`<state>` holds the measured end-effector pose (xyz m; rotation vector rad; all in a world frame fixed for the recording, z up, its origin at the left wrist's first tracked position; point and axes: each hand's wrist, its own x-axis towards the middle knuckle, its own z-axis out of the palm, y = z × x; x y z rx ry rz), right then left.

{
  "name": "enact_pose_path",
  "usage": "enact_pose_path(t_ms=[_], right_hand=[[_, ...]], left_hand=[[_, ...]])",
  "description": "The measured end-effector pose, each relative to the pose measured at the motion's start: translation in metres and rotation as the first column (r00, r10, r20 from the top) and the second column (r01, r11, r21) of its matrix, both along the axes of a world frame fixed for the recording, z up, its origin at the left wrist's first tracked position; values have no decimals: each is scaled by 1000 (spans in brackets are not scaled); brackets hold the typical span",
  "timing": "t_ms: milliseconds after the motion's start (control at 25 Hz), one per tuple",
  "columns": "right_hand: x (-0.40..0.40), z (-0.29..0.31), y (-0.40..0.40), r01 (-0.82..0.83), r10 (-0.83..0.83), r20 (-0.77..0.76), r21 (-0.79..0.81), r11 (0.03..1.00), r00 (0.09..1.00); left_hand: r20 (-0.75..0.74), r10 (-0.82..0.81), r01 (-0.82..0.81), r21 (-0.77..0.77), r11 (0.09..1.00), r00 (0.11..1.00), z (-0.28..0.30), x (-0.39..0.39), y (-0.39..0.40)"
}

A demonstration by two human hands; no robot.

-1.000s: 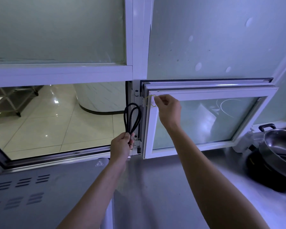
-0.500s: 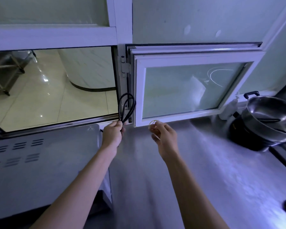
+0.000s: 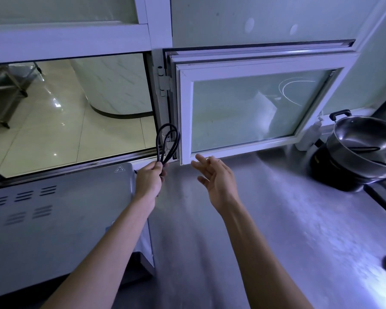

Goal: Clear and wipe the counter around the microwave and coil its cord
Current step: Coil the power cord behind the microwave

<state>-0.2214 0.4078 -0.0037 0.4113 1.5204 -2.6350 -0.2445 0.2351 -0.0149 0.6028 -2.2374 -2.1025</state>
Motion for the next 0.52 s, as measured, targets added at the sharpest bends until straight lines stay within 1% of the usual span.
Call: enact_pose_path(t_ms=[160,240,320,400,520], right_hand=[[0,-6,-1,-15,14,-40,-24,1000,999],[1,-9,-3,-21,20,-76,-10,1000,997],[3,-10,-3,-11,21,-149,68,998,989],[4,-9,-2,13,26,-211,178,984,977],[3,-3,4,15,53,-194,331,944,980]], left_hand=[[12,-5,5,-14,1000,1000,-5,0,-2],[2,-5,5,-20,1000,1000,-6,0,-2],[-16,-3,3,-23,1000,1000,-8,0,-1],[-19,-11,10,-45,999,1000,-10,2,0],[-1,-31,31,-93,995,1000,-15,3,-1]])
